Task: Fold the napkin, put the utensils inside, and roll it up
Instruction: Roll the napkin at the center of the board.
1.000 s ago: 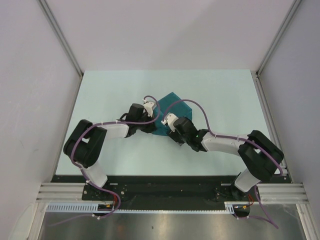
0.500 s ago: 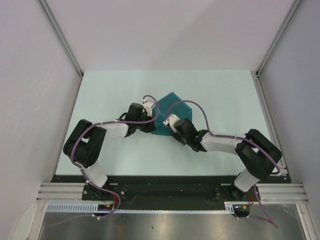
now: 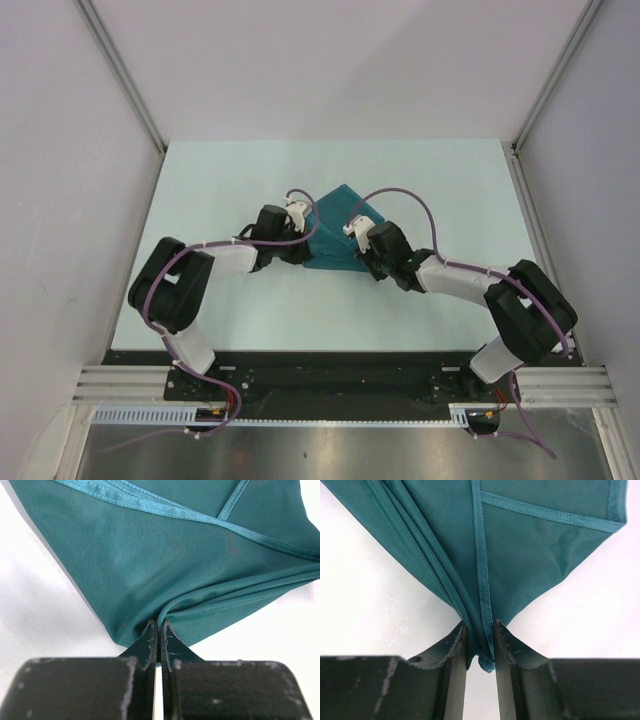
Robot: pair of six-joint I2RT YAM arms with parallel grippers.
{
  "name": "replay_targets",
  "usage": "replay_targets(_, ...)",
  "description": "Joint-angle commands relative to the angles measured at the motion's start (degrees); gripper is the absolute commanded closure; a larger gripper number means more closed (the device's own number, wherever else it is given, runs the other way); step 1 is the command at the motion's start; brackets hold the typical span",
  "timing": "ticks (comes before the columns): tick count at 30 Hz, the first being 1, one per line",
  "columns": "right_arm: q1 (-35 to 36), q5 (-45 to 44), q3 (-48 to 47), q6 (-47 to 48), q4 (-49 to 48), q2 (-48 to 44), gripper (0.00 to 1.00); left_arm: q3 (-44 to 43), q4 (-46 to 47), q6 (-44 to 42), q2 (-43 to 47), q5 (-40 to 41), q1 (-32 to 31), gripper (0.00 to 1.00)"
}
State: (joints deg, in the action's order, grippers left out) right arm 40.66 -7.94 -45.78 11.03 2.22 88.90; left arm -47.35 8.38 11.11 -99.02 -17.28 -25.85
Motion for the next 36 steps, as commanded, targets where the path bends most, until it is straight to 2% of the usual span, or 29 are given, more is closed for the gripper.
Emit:
replay_targets(1,-3.8,5.6,-2.4,-1.9,3.4,0.7,0.71,-1.7,-1.1,-0.1,-1.2,1.0,1.1,1.00)
replay_targets(11,-9.1,9.3,-7.9,-5.9,10.3,7.4,0.67,-2.5,-2.3,0.4,-2.0,0.8,1.4,1.00)
replay_targets(14,-10.6,11.0,-8.3,-7.6,11.1,7.2,0.60,-2.7,-2.3,0.6,-2.3,0.0,1.4,1.00)
replay_targets(18,-11.8,16.5,-7.7,-9.8,11.1,4.5,0.40,-3.1,-2.4,0.5,-2.7,-0.7,1.4,1.00)
replay_targets(24,-14.5,20.4,-7.1,-14.4,10.1,0.4,0.24,-3.3,-2.4,0.8,-2.8,-1.1,1.4,1.00)
replay_targets(36,-15.0,23.0,-3.4,-16.0,7.3,-1.5,0.16,-3.9,-3.4,1.2,-3.0,-1.2,1.4,1.00)
